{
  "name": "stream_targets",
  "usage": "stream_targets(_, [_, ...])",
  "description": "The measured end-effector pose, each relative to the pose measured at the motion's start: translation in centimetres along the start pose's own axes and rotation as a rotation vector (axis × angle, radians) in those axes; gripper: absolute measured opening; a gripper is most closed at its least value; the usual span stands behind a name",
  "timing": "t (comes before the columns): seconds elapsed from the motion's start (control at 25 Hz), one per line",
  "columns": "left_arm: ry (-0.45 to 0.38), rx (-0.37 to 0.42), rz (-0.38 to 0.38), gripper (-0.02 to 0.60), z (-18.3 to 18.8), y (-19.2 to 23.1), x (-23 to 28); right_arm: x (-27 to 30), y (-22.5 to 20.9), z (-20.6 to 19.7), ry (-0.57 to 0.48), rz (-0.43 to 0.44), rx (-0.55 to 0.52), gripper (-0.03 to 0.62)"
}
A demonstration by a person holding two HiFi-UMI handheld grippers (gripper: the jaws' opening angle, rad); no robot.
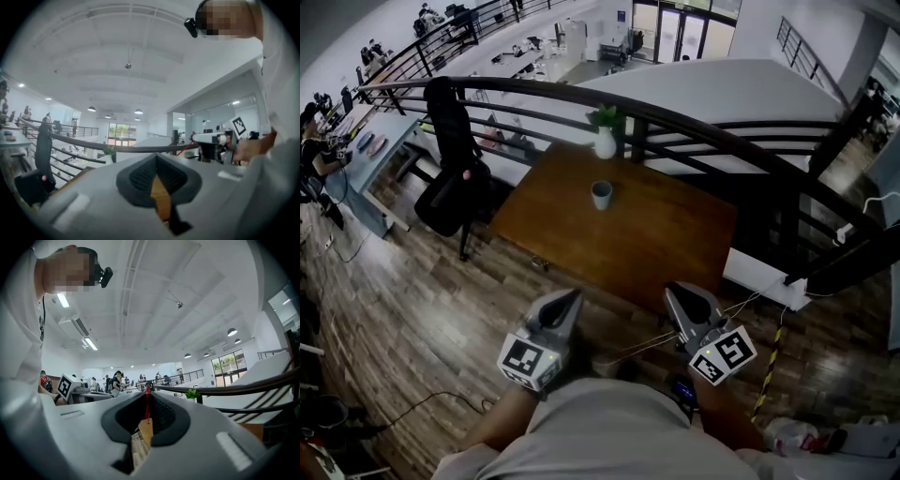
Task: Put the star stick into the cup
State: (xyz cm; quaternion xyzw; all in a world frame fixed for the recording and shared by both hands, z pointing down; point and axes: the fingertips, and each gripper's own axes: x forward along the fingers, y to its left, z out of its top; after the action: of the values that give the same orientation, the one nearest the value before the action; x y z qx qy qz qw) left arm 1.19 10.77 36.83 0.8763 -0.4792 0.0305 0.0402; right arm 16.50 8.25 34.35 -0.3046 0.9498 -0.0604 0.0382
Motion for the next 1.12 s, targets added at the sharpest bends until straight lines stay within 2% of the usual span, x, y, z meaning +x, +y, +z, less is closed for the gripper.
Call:
stream_targets(0.24, [-0.009, 0.004, -0.010, 0.003, 0.9, 1.4, 3.4, 1.3, -2.8, 0.6, -0.001, -0.011, -0.003, 0.023])
stream_targets(0.44, [-0.007, -0.028, -0.014, 0.003, 0.4, 4.2, 5.2, 4.1, -4.3, 0.4, 0.011, -0.013, 0.000, 0.023])
stream_targets(0.56, [0.002, -0.019, -0.027, 0.003, 0.5, 6.3, 6.3, 6.5, -5.1, 0.5, 0.016, -0.012, -0.007, 0.023])
stream_targets(0.84, [-0.011, -0.023, -0.069, 0.003, 1.3, 14.4, 9.0, 14.5, -6.9, 0.4, 0.023, -0.045, -0.025, 0.023])
stream_targets(1.12, [-0.015, 0.002, -0.154, 0.003, 3.1, 24.0, 10.5, 24.5, -7.6, 1.2, 0.001, -0.115, -0.045, 0.023])
